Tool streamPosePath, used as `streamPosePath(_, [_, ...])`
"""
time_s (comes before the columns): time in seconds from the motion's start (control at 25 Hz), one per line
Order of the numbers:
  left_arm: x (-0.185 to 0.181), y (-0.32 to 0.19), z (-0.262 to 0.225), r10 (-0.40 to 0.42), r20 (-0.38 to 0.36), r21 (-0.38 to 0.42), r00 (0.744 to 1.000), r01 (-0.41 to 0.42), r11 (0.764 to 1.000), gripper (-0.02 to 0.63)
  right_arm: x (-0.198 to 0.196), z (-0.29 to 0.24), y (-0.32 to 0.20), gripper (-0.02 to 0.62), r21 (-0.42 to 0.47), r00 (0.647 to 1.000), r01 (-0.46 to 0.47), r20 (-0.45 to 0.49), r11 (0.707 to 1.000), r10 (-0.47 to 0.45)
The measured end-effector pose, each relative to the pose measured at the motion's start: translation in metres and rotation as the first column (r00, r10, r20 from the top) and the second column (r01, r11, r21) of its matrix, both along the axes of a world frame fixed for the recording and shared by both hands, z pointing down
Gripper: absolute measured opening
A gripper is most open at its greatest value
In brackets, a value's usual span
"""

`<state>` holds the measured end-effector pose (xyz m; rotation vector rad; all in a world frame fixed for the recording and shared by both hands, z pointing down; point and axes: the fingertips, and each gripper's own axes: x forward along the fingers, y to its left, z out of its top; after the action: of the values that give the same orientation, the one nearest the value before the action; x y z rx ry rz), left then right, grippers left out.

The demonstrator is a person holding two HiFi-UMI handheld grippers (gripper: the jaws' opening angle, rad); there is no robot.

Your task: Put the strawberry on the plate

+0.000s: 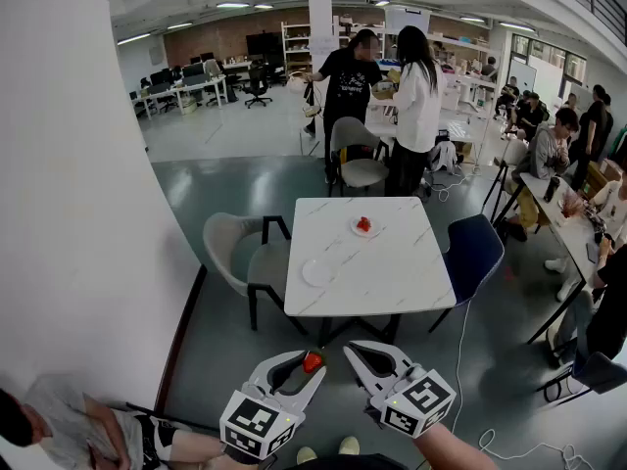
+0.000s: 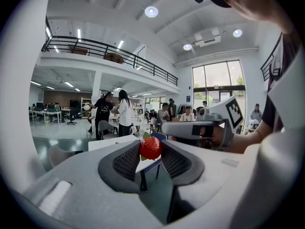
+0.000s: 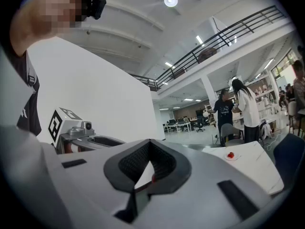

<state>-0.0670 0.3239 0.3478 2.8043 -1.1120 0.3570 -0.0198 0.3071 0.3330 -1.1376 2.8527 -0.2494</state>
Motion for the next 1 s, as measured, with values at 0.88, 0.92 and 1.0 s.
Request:
streamPosePath(0.88, [0.041,-0.016,0.011,-0.026,0.009,-0.015,1.000,0.026,1.000,0.144,0.038,0.014,-0.012,0.003,-0.026,0.997,0.067,0.052,0.997,-0.065])
streamPosePath(0.92, [0.042,-0.018,0.011,-0.030,0.010,-0.012,0.999,0.030,0.999,0.144,0.040,0.014,-0.013,0.003,-0.022,0.996,0.069,0.052,0.997,-0.067])
streamPosePath(1.0, [0.043,-0.023,0.011,-0.040,0.013,-0.008,0.999,0.041,0.999,0.144,0.044,0.015,-0.015,0.003,-0.015,0.996,0.070,0.056,0.997,-0.069])
